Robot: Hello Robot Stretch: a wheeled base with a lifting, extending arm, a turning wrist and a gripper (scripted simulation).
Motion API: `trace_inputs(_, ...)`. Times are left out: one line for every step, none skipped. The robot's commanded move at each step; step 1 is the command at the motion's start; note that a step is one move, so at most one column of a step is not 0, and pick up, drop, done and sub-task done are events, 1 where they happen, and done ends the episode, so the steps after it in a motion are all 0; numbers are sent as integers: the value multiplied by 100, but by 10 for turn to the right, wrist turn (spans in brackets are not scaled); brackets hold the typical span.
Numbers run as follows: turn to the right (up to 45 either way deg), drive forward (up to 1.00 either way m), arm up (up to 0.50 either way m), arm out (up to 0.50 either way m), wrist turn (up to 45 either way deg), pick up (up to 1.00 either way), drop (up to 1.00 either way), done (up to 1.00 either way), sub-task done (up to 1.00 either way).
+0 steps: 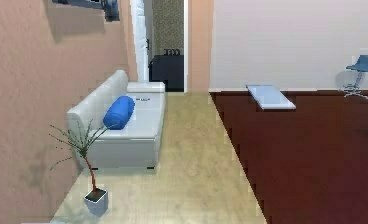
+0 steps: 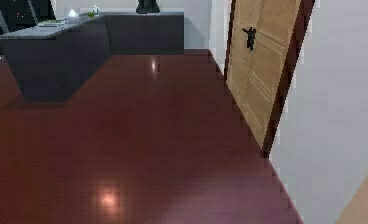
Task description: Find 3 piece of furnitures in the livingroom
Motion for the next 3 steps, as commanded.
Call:
trace_inputs(0,5,0,0,0,0,0,0,0)
trace_inputs(-450,0,0,0,0,0,0,0,0)
trace_inputs(-450,0,0,0,0,0,0,0,0)
